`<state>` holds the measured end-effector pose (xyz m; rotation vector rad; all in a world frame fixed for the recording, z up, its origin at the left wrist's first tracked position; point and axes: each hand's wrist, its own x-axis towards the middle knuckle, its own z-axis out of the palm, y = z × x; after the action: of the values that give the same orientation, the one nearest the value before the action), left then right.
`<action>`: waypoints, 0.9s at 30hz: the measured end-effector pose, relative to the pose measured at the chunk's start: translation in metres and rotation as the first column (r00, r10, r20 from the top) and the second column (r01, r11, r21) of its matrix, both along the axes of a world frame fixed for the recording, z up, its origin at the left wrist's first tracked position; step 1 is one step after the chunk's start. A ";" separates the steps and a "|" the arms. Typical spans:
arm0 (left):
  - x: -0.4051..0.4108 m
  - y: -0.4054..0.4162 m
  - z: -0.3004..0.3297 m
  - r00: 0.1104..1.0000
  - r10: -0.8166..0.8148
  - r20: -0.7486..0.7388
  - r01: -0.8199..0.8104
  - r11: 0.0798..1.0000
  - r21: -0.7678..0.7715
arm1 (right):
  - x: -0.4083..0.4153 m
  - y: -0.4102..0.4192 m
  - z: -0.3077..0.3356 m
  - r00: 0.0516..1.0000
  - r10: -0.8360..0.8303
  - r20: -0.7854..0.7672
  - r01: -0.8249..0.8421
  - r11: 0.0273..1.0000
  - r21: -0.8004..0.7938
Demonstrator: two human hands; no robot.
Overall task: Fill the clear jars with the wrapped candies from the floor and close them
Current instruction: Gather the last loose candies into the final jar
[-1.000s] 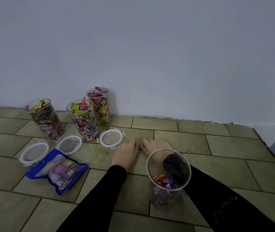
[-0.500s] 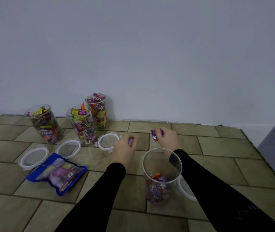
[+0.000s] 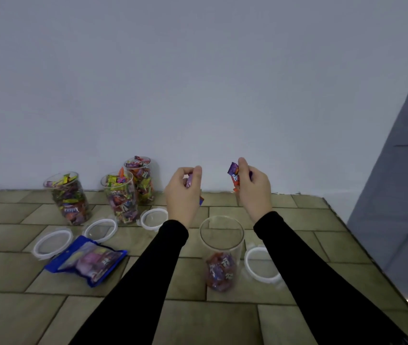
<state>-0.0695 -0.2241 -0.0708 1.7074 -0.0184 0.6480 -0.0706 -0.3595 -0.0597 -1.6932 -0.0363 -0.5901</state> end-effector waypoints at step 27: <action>-0.050 -0.019 -0.025 0.937 -0.340 0.078 0.349 0.909 -0.229 | -0.031 0.021 -0.028 0.986 -0.077 -0.145 0.111 0.964 0.242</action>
<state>-0.1195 -0.2427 -0.0955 1.4118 -0.2541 0.3979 -0.1013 -0.3390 -0.0881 -1.4907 0.2089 -0.5257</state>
